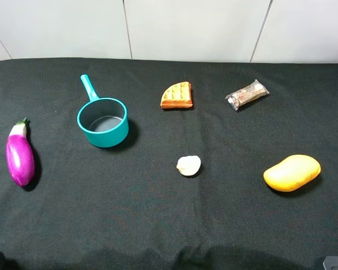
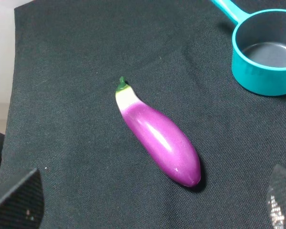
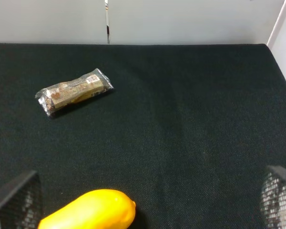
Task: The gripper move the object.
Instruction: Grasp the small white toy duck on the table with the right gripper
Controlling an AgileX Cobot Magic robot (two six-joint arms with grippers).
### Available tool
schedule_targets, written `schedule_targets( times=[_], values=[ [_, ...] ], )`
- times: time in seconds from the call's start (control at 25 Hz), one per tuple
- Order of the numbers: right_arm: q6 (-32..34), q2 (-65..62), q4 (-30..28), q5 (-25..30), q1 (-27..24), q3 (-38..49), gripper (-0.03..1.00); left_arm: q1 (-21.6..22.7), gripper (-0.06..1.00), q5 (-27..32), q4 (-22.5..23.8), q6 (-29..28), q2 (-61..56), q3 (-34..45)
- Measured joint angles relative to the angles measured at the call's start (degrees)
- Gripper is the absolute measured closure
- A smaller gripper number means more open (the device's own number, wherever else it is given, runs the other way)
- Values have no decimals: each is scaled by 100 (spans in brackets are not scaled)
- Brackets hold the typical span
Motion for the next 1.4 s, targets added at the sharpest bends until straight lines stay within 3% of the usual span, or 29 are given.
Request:
schedule_targets(
  times=[1.08,1.4],
  values=[
    [0,0,6,0,0,0,27,0,-5,0,0,0,0,0],
    [-135,0,402,6,0,-15,27,0,-5,0,0,0,0,0]
  ],
)
